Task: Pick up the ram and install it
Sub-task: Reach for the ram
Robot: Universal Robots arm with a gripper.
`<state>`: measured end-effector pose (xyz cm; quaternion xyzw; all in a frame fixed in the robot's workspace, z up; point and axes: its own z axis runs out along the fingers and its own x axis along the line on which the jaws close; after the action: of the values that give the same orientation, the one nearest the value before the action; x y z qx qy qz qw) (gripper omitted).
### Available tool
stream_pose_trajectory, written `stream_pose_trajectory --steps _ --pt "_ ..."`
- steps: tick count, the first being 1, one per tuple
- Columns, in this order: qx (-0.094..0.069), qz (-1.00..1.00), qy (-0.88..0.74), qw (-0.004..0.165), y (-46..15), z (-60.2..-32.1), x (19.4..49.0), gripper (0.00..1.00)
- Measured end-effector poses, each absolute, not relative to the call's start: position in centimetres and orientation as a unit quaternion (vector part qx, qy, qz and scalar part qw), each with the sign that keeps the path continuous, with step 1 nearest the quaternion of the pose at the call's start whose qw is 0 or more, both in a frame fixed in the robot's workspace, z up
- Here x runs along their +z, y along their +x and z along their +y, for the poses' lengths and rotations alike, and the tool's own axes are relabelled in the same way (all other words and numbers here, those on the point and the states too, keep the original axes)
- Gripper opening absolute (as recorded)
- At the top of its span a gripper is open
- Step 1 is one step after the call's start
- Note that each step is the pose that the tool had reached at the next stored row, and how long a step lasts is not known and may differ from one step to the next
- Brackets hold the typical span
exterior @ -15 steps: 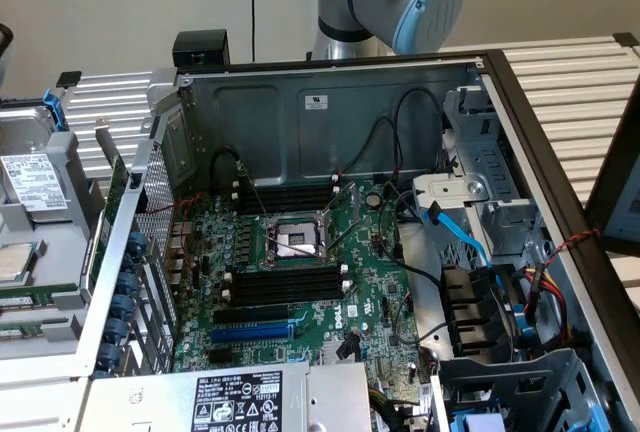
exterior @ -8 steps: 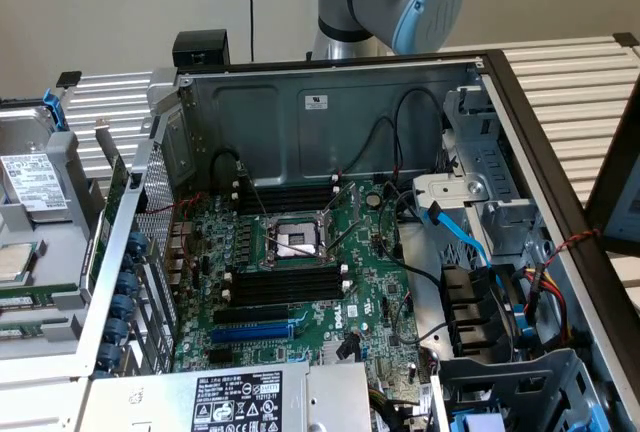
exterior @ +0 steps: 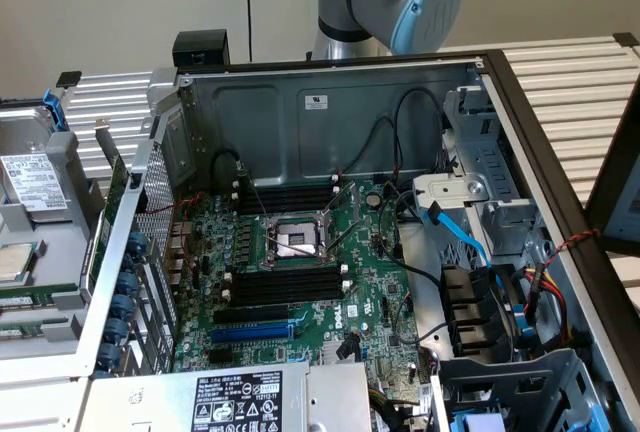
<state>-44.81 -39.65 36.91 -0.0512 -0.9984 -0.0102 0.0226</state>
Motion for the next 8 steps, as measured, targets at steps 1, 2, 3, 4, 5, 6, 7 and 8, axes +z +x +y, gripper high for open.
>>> stream_pose_trajectory --steps 1,2,3,4,5,6,7,8 --pt "-0.006 -0.998 -0.051 0.022 -44.97 -39.59 36.86 0.1" --pt "-0.001 -0.998 -0.051 0.021 -45.1 -39.5 36.84 0.1" --pt "0.003 -0.998 -0.052 0.019 -45.21 -39.38 36.81 0.1" --pt "0.005 -0.999 -0.052 0.017 -45.32 -39.23 36.75 0.1" --pt "0.005 -0.999 -0.052 0.015 -45.46 -39.07 36.68 0.1" --pt "0.006 -0.999 -0.052 0.013 -45.59 -38.92 36.62 0.1" --pt "0.006 -0.999 -0.052 0.011 -45.73 -38.78 36.55 0.1" --pt "0.006 -0.999 -0.052 0.008 -45.89 -38.66 36.46 0.1"
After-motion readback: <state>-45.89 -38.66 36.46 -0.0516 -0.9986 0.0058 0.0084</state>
